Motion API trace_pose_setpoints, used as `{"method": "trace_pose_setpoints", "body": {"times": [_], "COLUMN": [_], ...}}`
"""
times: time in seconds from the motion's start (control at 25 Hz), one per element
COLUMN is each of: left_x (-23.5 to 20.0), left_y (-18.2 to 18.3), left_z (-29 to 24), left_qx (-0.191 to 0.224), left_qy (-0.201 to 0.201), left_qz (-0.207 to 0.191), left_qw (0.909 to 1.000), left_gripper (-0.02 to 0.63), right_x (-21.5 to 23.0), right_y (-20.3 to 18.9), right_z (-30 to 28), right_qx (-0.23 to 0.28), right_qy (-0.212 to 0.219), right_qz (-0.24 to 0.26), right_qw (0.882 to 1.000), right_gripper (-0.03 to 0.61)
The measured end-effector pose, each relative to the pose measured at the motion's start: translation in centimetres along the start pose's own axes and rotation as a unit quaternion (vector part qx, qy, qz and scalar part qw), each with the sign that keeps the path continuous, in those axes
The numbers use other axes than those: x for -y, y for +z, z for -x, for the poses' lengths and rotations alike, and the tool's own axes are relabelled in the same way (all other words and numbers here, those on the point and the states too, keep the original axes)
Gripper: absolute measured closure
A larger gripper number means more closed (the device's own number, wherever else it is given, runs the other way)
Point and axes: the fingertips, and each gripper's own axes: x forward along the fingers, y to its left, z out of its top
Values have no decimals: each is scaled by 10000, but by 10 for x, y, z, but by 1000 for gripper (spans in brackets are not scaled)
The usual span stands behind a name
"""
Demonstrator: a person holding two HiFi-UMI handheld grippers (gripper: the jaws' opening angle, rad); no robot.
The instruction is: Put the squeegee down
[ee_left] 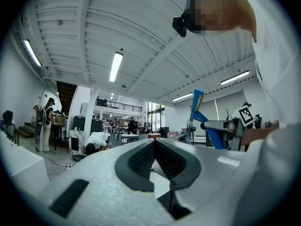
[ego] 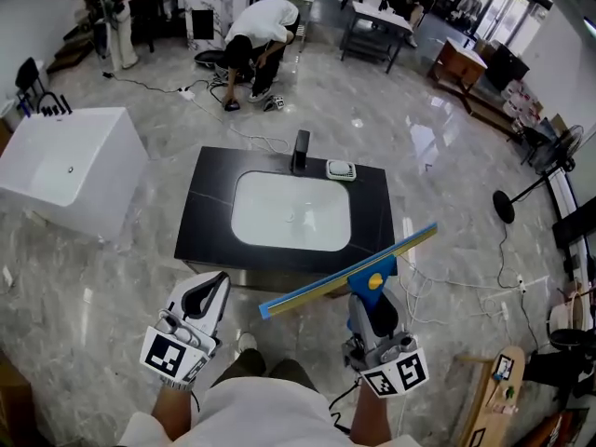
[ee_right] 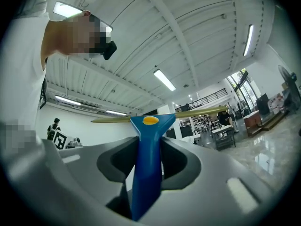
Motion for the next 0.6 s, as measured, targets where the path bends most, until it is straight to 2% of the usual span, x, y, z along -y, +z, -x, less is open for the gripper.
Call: {"method": "trace_pose_setpoints", "body": {"times": [0.08,0.24,0.36,0.6], "left_x": [-6,-18,-22,-23], "left_y": [-6,-4,5,12], "left_z": [-15,-42,-48,-70], "left_qx": [-92,-136,-81,-7], "left_qy": [-2,337,600,870], "left_qz": [12,-19,70,57], "left_qw": [10000,9993,9981,9962], "left_gripper": [611,611,611,611], "right_x": [14,48,60,80], "right_y": [-7,-14,-6,5], "right_z": [-12,-36,-53,-76], "right_qx": [-127,-187,-188,-146], "right_qy": [-8,114,335,620], "right_qz": [100,87,82,122], "right_qw": [9999,9997,9992,9979], "right_gripper": [431,431,431,430]}}
